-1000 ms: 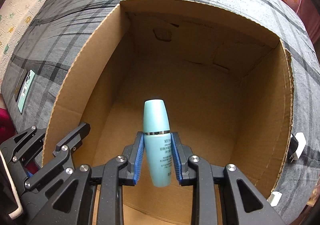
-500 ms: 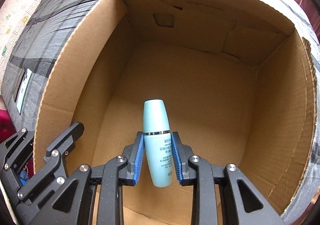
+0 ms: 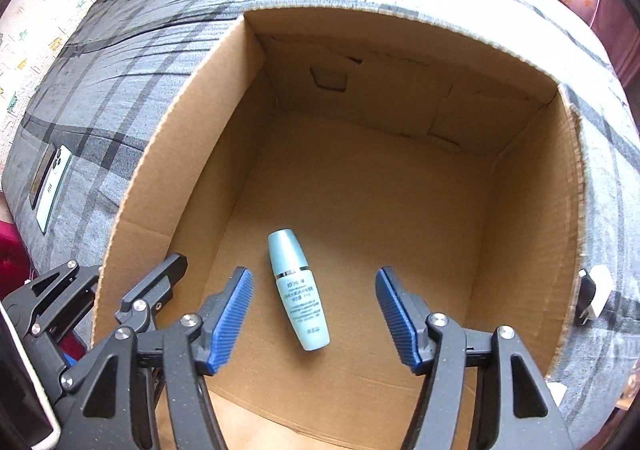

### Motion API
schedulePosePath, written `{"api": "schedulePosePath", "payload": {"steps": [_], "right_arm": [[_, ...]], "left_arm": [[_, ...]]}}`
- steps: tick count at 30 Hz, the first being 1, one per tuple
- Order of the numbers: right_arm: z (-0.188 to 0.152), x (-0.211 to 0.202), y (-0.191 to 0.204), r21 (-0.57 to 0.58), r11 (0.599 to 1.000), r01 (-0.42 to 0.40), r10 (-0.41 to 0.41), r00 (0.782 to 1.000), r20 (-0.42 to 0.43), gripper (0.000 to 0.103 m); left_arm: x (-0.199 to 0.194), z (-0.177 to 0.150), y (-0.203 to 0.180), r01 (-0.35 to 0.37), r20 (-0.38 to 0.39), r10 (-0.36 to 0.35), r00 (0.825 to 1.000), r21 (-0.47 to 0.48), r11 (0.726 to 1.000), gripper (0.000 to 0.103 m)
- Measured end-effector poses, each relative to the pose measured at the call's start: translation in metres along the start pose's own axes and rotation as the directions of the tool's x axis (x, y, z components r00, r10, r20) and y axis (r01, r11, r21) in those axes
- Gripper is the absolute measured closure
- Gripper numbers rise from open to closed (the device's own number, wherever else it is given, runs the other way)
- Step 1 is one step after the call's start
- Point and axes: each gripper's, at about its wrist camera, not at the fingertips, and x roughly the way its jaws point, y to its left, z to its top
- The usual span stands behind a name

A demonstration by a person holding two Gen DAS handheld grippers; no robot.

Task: Organize rigid objects
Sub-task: 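Open the right gripper to drop the bottle into the box, then move the right gripper back to the white cube charger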

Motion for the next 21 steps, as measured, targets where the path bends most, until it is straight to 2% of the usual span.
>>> {"api": "schedulePosePath", "payload": {"steps": [4,10,12,17,21], "right_arm": [[-0.003,-0.016,0.001,-0.009,0.999,0.041,-0.041,0.999,0.036,0.027],[-0.006,-0.031,-0.005,-0.003,0.998,0.058,-0.058,0.996,0.063,0.017],[-0.011,-0.037,-0.001,-0.003,0.998,0.064,-0.064,0.995,0.081,0.01],[-0.014,-0.054,-0.01,0.005,0.997,0.078,-0.078,0.991,0.105,0.001],[-0.019,-0.068,-0.022,0.02,0.997,0.08,-0.082,0.989,0.126,0.0]], "left_arm": [[0.001,0.0,0.0,-0.001,0.0,0.001,1.0,0.001,1.0,0.089],[0.0,0.0,-0.001,-0.009,0.0,0.009,1.0,0.008,1.0,0.089],[0.0,0.0,-0.001,-0.007,0.0,0.007,1.0,0.005,1.0,0.089],[0.0,0.0,-0.001,-0.011,-0.001,0.011,1.0,0.006,1.0,0.089],[0.0,0.0,-0.002,-0.019,-0.002,0.019,1.0,0.008,1.0,0.088]]}}
